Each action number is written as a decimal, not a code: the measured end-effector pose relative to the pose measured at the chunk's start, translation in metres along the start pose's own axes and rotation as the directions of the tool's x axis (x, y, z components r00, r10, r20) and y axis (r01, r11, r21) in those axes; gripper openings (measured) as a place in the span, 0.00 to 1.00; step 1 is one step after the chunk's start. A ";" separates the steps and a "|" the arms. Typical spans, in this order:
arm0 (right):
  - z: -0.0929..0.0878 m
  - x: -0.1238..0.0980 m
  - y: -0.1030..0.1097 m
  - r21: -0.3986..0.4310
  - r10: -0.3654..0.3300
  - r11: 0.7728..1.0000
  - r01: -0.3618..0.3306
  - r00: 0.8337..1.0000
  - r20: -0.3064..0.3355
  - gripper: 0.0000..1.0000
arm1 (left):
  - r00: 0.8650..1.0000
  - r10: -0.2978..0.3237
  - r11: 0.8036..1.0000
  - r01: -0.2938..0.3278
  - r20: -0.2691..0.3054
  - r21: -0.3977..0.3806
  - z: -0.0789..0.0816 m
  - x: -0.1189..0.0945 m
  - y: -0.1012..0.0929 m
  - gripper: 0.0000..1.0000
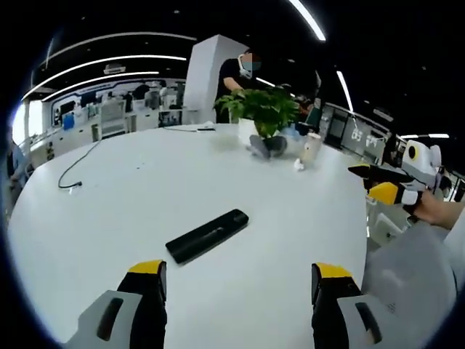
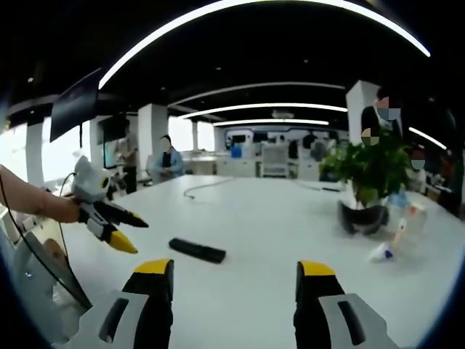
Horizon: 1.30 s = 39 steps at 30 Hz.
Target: Press the specified remote control buttons in sequence, fully releasing each button before pressing the next.
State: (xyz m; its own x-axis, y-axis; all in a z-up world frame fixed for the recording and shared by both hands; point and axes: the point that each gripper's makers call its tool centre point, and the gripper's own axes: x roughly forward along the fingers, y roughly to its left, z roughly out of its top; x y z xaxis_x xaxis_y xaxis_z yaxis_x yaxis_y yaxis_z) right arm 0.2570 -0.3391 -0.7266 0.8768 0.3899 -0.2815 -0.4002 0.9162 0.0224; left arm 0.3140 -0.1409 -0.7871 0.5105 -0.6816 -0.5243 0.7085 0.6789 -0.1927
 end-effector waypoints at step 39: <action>-0.004 0.003 0.003 -0.028 0.011 1.000 -0.012 1.000 -0.029 0.66 | 0.998 -0.032 0.999 0.030 -0.056 -0.027 0.006 0.030 0.010 0.84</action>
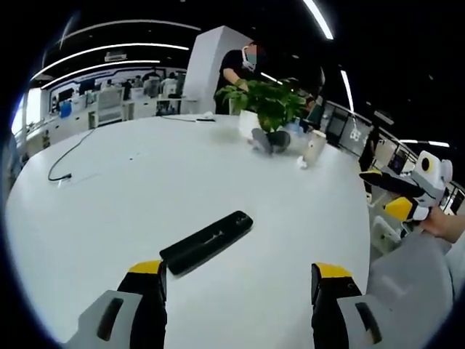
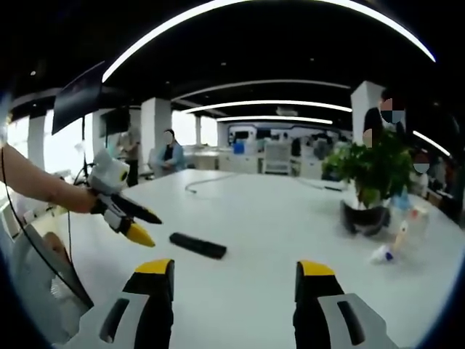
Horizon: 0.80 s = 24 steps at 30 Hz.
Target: Press the specified remote control buttons in sequence, fully releasing each button before pressing the next.
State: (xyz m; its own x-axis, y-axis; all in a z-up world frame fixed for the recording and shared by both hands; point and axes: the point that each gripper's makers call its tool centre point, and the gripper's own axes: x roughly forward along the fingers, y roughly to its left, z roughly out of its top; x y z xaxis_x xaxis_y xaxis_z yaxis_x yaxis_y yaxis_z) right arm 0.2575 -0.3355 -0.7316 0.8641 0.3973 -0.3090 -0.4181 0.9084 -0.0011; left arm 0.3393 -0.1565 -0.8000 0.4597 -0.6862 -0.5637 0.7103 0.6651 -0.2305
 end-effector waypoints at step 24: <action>-0.002 -0.001 -0.004 0.021 -0.016 1.000 0.016 1.000 -0.008 0.65 | 0.998 -0.029 0.998 0.032 -0.053 0.046 -0.003 0.013 0.015 0.84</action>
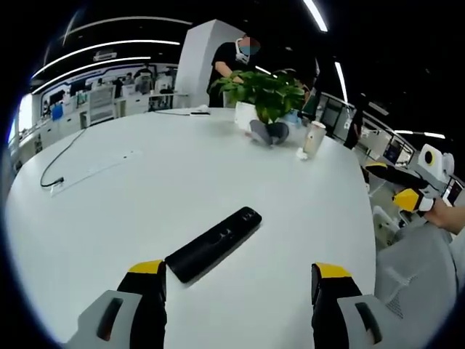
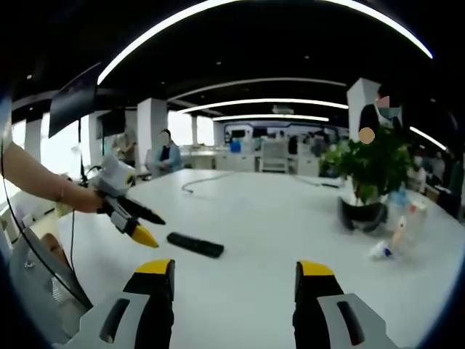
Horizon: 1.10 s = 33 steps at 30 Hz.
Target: Press the specified remote control buttons in sequence, fully releasing each button before pressing the next.
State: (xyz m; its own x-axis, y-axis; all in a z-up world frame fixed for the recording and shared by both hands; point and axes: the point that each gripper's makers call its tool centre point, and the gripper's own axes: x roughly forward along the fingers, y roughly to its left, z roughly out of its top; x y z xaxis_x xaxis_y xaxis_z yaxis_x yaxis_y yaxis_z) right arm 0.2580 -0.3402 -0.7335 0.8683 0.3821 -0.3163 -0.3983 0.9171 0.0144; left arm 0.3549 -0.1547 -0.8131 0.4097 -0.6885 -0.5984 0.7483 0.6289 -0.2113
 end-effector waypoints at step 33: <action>-0.004 0.001 -0.004 0.000 -0.015 1.000 0.015 1.000 -0.023 0.65 | 0.993 -0.041 0.985 0.059 -0.108 0.162 0.013 0.023 0.019 0.85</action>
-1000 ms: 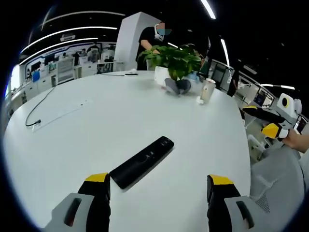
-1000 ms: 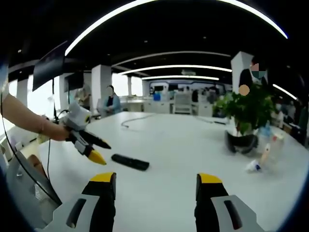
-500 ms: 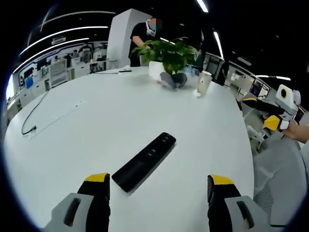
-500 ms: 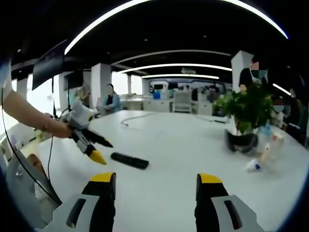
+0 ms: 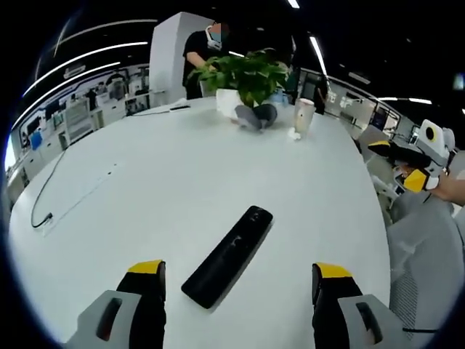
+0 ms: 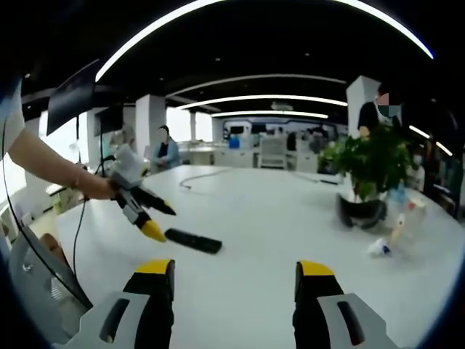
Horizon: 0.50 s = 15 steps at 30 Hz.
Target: Press the specified remote control buttons in sequence, fully releasing each button before pressing the next.
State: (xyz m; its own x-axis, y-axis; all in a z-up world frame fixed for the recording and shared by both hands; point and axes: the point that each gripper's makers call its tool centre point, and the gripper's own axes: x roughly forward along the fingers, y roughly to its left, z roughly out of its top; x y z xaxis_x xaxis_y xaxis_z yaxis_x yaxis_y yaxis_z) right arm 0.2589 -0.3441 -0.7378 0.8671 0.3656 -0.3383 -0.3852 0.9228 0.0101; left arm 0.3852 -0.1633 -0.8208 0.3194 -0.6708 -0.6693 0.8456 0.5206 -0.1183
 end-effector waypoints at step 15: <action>-0.002 0.001 0.001 0.000 0.002 1.000 -0.002 1.000 -0.011 0.65 | 0.998 -0.018 0.997 0.023 -0.064 0.080 0.003 0.009 0.011 0.85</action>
State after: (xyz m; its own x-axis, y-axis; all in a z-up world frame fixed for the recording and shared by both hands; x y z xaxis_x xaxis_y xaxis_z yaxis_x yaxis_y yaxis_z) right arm 0.2590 -0.3432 -0.7402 0.8627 0.3666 -0.3483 -0.3874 0.9218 0.0106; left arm 0.3986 -0.1651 -0.8265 0.2763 -0.6446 -0.7129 0.8841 0.4613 -0.0744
